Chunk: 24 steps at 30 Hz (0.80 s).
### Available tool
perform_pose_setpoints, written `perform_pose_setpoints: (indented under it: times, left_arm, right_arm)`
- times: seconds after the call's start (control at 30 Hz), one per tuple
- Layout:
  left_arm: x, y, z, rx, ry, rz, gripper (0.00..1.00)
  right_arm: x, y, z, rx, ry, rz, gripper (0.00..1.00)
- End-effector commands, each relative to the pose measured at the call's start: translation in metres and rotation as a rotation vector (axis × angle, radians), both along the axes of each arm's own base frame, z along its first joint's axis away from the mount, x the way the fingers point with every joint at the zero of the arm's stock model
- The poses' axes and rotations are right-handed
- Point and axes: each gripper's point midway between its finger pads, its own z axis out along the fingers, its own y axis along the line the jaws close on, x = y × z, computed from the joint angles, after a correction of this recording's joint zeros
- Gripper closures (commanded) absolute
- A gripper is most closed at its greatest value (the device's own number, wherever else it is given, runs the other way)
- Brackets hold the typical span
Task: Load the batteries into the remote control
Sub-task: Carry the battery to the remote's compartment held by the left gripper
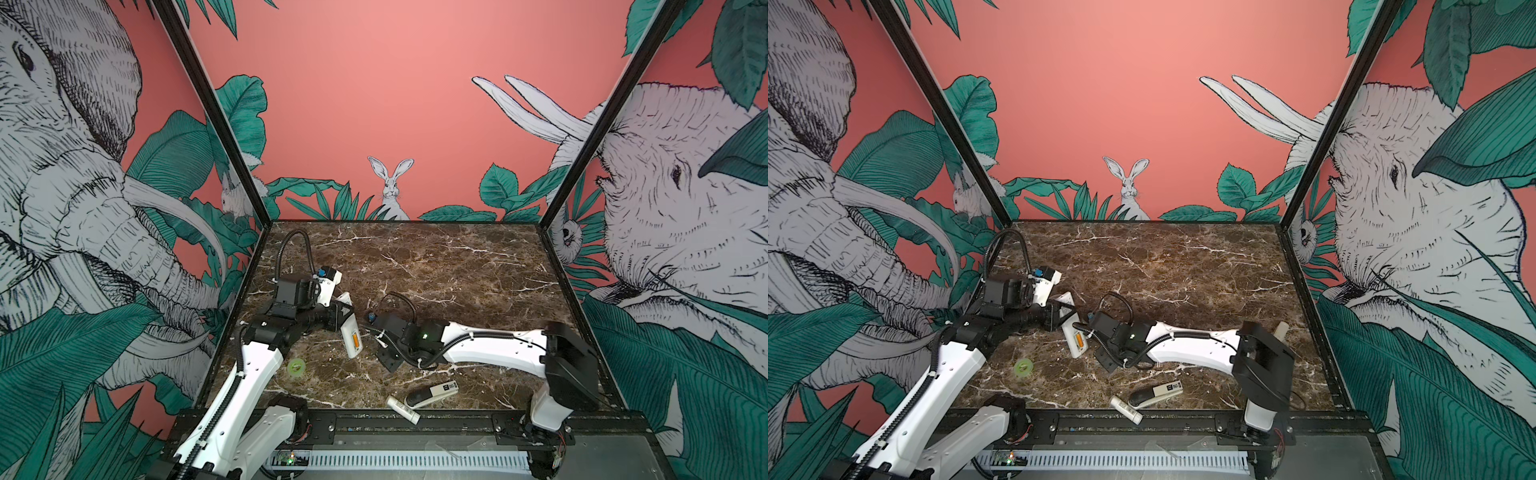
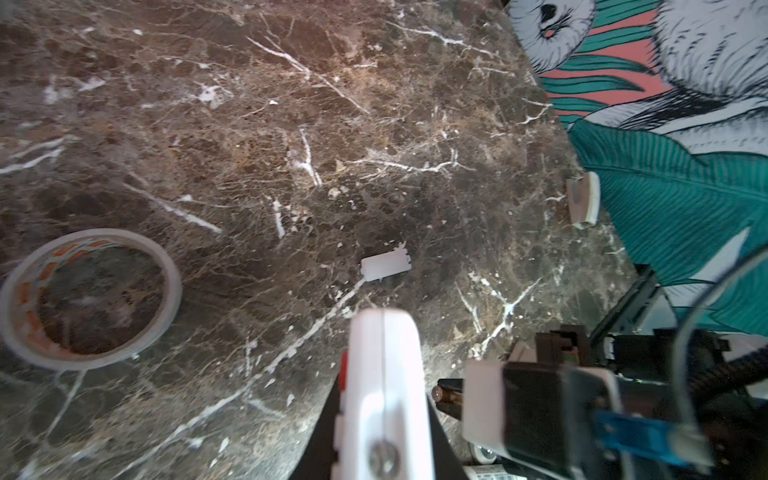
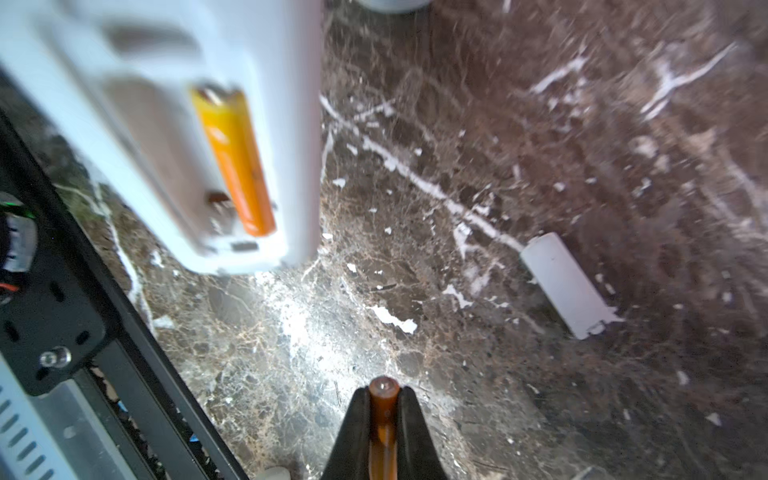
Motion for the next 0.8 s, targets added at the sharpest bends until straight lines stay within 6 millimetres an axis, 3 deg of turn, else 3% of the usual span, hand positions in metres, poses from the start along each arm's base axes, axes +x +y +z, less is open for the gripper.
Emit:
perform_pose_setpoints:
  times: [0.0,0.17,0.37,0.57,0.77]
  left_arm:
    - [0.001,-0.022,0.015,-0.177,0.009,-0.055,1.0]
    - [0.004,-0.041,0.033,-0.38,0.018,-0.102,1.0]
    - [0.0,-0.048,0.049,-0.494,0.043,-0.152,1.0]
    - [-0.004,-0.055,0.061,-0.607,0.112,-0.206,1.0]
    - [-0.005,-0.057,0.068,-0.65,0.154,-0.235,1.0]
  right_arm:
    - [0.013,-0.006,0.041,0.103,-0.107,-0.016,0.89]
    - [0.019,-0.015,0.089,0.275,-0.202,-0.031,0.88]
    - [0.022,-0.017,0.13,0.459,-0.302,-0.029,0.88]
    - [0.016,-0.018,0.157,0.606,-0.376,0.007,0.87]
    - [0.009,-0.012,0.169,0.669,-0.402,0.07,0.87]
